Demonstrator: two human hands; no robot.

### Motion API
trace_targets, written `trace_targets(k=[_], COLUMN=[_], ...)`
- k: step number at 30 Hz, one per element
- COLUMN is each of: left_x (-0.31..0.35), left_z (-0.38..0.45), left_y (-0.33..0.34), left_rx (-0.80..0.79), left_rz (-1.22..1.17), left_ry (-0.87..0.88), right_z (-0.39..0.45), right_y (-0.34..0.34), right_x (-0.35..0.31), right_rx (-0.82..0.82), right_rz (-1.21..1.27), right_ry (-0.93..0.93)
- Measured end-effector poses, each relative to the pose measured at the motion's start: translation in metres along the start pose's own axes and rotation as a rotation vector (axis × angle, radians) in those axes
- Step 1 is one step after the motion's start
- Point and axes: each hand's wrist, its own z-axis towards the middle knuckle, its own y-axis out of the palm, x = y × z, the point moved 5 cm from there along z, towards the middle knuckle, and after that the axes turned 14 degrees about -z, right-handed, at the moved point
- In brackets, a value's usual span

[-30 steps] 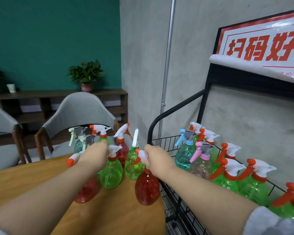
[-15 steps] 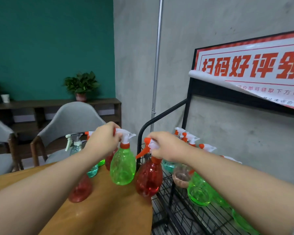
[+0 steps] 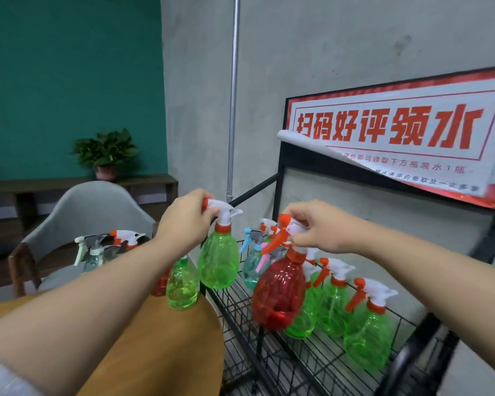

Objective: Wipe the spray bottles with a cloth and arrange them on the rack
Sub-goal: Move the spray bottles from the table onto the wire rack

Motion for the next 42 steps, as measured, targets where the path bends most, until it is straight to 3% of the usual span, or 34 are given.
trace_targets(k=[7,16,26,37,42], left_x=[0.004,-0.019,-0.036,-0.039,-0.019], left_z=[0.005,0.009,0.006,0.003,-0.01], left_y=[0.023,0.046,0.069,0.076,0.083], left_rx=[0.014,0.008,-0.01,-0.002,-0.109], left_rz=[-0.072,-0.088,-0.095,-0.166,-0.199], left_ry=[-0.028,-0.102,-0.131,-0.151,-0.051], right_z=[-0.013,-0.024,-0.021,-0.019,-0.017], right_y=[0.0,0.054,0.081,0.092,0.093], right_x=[0.035,0.061,0.075,0.08,0.084], right_rx=[-0.154,-0.447,-0.498,-0.579,-0.58], right_rz=[-0.083,-0.087,-0.128,-0.353,-0.336], right_ry=[0.05,-0.02,-0.014,0.078,0.148])
